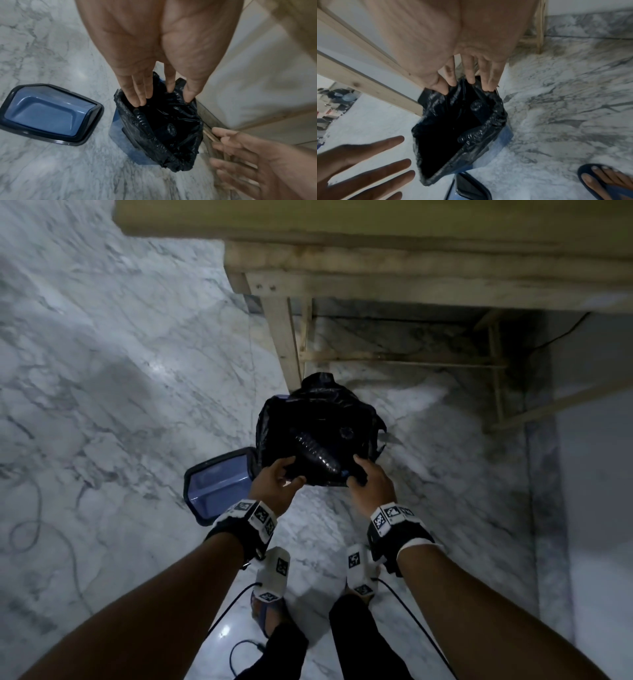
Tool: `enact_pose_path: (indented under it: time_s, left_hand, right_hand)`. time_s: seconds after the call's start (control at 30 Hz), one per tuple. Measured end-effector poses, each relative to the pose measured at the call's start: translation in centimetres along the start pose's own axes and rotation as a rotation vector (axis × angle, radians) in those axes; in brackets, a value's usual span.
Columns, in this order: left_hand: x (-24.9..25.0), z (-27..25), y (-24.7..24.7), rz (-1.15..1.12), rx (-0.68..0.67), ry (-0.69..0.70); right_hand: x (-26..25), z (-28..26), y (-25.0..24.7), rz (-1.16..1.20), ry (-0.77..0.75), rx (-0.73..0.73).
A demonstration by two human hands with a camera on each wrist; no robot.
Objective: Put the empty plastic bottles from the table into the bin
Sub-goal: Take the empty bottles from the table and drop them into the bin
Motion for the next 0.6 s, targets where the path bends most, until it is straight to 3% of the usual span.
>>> enact_pose_path:
  time_s: [0.23,0.6]
  left_hand:
    - [8.7,-5.9,-5.9,-0.078,-0.048,0.108]
    - [27.2,-11.1,-15.4,-0.022,-0.035,0.459]
  right_hand:
    - [-5.1,-8.3,-7.5,0.114,-0.106,0.129]
    - [-14.3,-18.3,-21.7,0.292,-0.221,0.305]
Point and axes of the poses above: each hand's wrist, its own z-axis towards the middle knuckle, its own y-axis out of the palm, x = y × z, the point moved 1 cm from there along z, towards the middle knuckle, and after that the axes turned 11 degrees about y, right-handed, at the moved point
